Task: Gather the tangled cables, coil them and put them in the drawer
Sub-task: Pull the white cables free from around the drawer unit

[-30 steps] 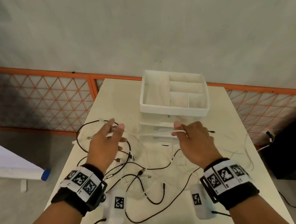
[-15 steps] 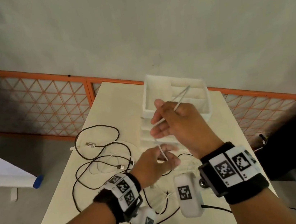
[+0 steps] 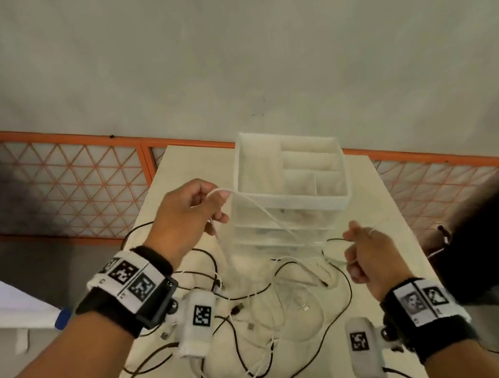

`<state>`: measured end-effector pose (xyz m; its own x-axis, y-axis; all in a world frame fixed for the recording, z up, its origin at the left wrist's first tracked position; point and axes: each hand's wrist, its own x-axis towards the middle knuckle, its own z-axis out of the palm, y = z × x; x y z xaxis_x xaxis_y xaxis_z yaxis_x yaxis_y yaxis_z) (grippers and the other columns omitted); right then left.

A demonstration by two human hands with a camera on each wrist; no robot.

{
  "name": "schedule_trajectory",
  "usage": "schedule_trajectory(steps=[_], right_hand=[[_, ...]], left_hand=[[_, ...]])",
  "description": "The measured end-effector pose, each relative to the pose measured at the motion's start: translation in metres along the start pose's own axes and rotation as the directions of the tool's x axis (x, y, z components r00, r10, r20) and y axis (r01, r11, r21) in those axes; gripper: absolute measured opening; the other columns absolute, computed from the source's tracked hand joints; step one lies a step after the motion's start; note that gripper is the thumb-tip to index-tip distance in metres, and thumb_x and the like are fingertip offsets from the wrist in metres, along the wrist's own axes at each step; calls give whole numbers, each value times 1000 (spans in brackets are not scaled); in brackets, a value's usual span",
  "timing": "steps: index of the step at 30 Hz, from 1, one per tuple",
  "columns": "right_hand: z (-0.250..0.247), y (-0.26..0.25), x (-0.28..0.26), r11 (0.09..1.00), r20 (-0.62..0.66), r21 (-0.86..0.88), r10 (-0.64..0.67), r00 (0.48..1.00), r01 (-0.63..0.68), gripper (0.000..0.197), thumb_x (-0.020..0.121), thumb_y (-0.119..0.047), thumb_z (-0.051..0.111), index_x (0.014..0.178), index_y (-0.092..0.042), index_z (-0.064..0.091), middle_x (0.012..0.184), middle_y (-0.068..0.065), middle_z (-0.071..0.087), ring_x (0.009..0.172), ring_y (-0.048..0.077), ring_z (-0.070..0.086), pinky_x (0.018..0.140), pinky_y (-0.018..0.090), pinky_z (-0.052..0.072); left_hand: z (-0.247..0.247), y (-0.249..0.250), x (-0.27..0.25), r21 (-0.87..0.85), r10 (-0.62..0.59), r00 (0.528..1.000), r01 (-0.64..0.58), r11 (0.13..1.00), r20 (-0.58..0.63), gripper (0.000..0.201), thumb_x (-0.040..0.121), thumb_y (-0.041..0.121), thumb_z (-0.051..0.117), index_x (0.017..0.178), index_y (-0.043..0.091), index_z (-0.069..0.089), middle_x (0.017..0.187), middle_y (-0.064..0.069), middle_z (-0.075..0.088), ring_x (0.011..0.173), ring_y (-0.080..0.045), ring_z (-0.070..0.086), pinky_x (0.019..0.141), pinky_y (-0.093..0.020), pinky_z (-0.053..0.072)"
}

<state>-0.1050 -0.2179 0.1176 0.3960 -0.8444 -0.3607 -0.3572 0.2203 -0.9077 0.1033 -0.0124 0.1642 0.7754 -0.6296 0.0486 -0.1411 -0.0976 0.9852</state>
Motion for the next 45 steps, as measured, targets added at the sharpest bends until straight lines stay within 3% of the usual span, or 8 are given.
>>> schedule_trajectory(steps=[7, 13, 23, 28, 33, 37, 43, 45], right_hand=[[-27, -14, 50, 991, -97, 130, 29, 995, -16, 29, 100, -30, 42, 93, -6, 55, 57, 4, 35, 45, 15, 28, 40, 21, 25], [-65, -68, 62, 925, -2, 322, -215, 977, 204, 22, 104, -27, 39, 105, -16, 58, 48, -6, 31, 39, 11, 25, 41, 20, 20], [-55, 14, 115, 920, -91, -391, -53, 994, 13, 41, 93, -47, 36, 108, -11, 50, 94, 18, 56, 78, 30, 53, 64, 39, 51], [-63, -31, 108, 923, -93, -217, -343, 935, 317, 28, 104, -31, 41, 125, -24, 58, 84, 4, 65, 60, 22, 55, 58, 36, 49], [-78, -46, 106, 954, -102, -165, -269, 958, 250, 48, 100, -47, 46, 143, -29, 47, 94, 3, 66, 68, 20, 58, 62, 34, 52], [-70, -31, 68, 879, -180, -426, -315, 932, 215, 62, 95, -59, 49, 143, -20, 48, 129, 13, 63, 110, 26, 61, 93, 41, 48], [-12, -14, -9, 639, 594, -388, -378, 710, 664, 32, 89, -39, 70, 118, -47, 59, 60, 1, 65, 53, 6, 58, 56, 18, 48], [-5, 9, 7, 579, 586, -557, -235, 776, 596, 6, 91, -40, 65, 86, -38, 67, 65, -5, 64, 66, 11, 63, 67, 32, 56]], left_hand=[[21, -73, -4, 508, -227, 973, 171, 844, 50, 30, 92, 37, 60, 74, 15, 66, 68, -1, 71, 69, -19, 65, 73, -36, 54], [22, -97, -15, 438, -345, 934, 349, 829, -92, 40, 98, 39, 49, 75, 12, 67, 78, -8, 69, 84, -29, 67, 76, -37, 48], [52, 14, -4, -9, -247, 964, 249, 968, 98, 41, 78, 49, 59, 93, 13, 72, 68, 5, 33, 60, -13, 32, 60, -29, 29], [59, 9, -13, 163, -133, 972, 102, 981, 193, 33, 101, 30, 48, 90, 10, 72, 51, 21, 54, 59, -2, 42, 65, -21, 34], [53, -1, -21, 285, -126, 962, 53, 957, 242, 21, 95, 34, 58, 93, 31, 79, 101, 6, 77, 81, 3, 63, 73, -7, 41], [53, -10, -23, 358, -73, 965, -23, 933, 252, 15, 91, 42, 63, 91, 43, 78, 77, -11, 73, 63, -29, 58, 62, -33, 52], [86, -2, -31, 419, 22, 899, -226, 880, 438, 21, 93, 35, 62, 95, 25, 80, 49, 12, 52, 45, -2, 38, 51, -13, 29], [90, -3, -34, 427, 24, 881, -252, 868, 473, 23, 94, 32, 62, 96, 17, 79, 46, 21, 51, 46, 4, 46, 52, -9, 32]])
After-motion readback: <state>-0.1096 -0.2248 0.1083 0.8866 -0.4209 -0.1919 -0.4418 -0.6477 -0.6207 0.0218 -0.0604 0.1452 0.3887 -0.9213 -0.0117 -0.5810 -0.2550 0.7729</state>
